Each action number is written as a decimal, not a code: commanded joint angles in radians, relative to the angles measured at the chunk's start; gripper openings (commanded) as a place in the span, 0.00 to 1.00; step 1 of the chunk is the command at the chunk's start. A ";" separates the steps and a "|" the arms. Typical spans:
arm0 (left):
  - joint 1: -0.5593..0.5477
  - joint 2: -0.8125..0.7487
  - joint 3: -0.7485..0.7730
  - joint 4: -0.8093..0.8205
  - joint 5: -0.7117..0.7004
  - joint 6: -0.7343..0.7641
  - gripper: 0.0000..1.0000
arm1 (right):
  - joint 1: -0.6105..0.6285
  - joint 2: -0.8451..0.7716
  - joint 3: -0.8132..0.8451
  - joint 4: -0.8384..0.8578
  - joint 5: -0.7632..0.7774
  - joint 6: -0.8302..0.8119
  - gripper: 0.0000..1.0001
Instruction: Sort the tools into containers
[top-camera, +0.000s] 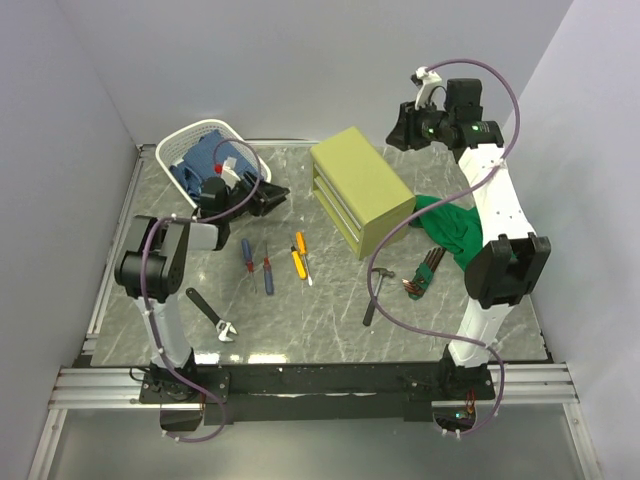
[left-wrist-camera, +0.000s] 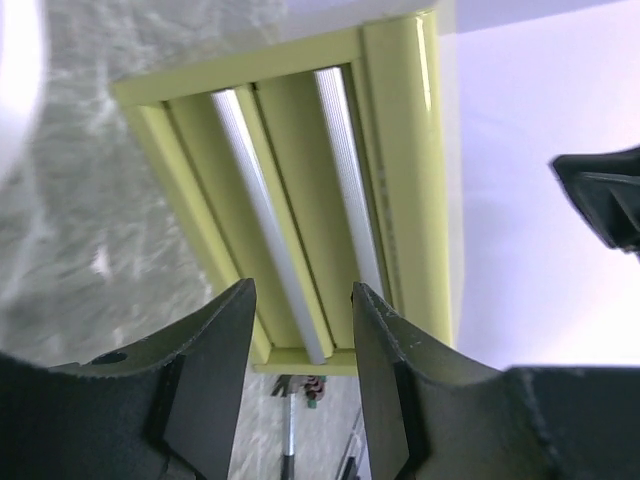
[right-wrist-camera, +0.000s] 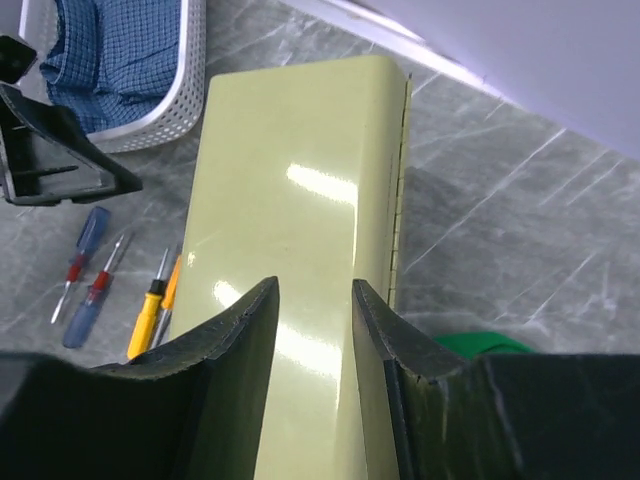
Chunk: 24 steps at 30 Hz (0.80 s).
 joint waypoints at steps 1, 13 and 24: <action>-0.052 0.076 0.054 0.243 0.011 -0.132 0.50 | 0.035 0.026 0.008 -0.007 -0.026 0.058 0.43; -0.171 0.318 0.253 0.352 -0.026 -0.297 0.47 | 0.067 0.063 -0.026 -0.027 -0.014 0.070 0.44; -0.225 0.381 0.346 0.361 -0.050 -0.311 0.41 | 0.091 0.088 -0.100 -0.060 0.046 0.049 0.44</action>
